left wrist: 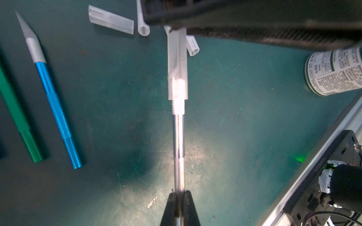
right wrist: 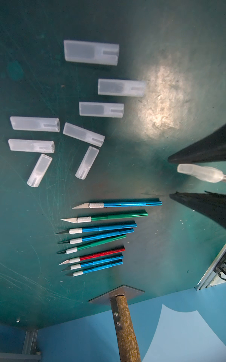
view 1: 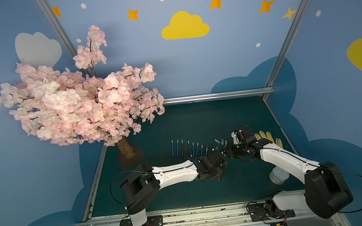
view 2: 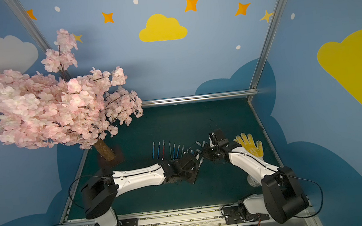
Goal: Remove protective caps from carving knives
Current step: Remove the protective sleeve from the carving knife.
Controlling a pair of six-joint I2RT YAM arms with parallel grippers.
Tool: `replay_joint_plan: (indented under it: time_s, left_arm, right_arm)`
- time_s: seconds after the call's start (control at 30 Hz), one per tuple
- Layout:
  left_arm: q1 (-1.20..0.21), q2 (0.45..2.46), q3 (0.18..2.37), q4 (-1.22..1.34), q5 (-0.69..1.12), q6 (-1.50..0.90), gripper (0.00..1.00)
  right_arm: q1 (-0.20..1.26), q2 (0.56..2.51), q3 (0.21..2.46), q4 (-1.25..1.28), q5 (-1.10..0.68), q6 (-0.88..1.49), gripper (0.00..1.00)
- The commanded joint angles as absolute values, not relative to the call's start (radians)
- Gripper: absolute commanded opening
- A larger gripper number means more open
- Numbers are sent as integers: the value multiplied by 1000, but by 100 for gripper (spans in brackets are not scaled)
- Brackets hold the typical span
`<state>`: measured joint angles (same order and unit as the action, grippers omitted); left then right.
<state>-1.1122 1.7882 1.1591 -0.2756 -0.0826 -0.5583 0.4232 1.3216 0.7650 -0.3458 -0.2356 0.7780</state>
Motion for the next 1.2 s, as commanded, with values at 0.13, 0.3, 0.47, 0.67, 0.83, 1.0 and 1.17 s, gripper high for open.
replay_joint_plan:
  time_s: [0.13,0.3,0.47,0.67,0.83,1.0,1.17]
  left_arm:
    - [-1114,1755,1150,-269,-92,-564,6]
    - [-1113,1751,1144,-267,-92,-565,6]
    - [-1114,1750,1144,-265,-91,-566,6]
    - [-1113,1748,1141,-259,-90,-570,6]
    - [-1114,1746,1138,-258,-91,-572,6]
    - [-1114,1747,1137,-256,-91,-571,6]
    - [-1114,1738,1123,-248,-95,-573,6]
  right_arm:
    - [432,1341,769,-335,-220,781,24]
    - [433,1352,766,-322,-222,787,22]
    - [434,1359,765,-314,-220,791,18]
    - [434,1365,765,-310,-222,798,14]
    - [434,1365,766,-305,-220,806,12]
    - [431,1357,764,-308,-212,820,8]
    - [421,1341,764,-309,-207,836,6]
